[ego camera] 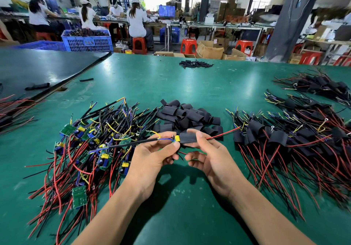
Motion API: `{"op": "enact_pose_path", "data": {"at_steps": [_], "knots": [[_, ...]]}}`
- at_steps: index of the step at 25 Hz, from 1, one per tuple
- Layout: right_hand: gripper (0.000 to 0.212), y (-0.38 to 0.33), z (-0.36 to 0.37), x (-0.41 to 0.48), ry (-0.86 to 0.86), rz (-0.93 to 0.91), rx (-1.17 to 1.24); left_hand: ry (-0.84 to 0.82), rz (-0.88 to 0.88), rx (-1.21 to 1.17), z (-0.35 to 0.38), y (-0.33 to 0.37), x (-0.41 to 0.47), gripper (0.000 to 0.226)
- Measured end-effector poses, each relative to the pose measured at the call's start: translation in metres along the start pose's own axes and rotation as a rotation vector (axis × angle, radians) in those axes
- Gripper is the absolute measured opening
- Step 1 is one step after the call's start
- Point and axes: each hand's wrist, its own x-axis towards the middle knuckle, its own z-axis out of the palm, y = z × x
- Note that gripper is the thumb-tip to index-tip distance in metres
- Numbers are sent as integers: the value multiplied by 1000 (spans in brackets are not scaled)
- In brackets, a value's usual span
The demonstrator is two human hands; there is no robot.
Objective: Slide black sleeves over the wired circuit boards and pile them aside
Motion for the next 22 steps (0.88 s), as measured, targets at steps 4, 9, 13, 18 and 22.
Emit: {"op": "enact_pose_path", "data": {"at_steps": [4, 9, 13, 18, 22], "knots": [[27, 0, -3, 3, 69, -61, 32, -17, 1, -30, 0, -1, -1, 37], [24, 0, -4, 3, 46, -41, 42, -21, -20, -33, -1, 0, 0, 34], [26, 1, -3, 2, 14, -30, 1, -40, -71, -27, -4, 0, 0, 40], [33, 3, -2, 2, -15, -19, -5, -46, -98, -9, -4, -3, 0, 30], [32, 4, -2, 2, -21, -18, -47, -62, -106, -48, -4, -2, 1, 34]]}}
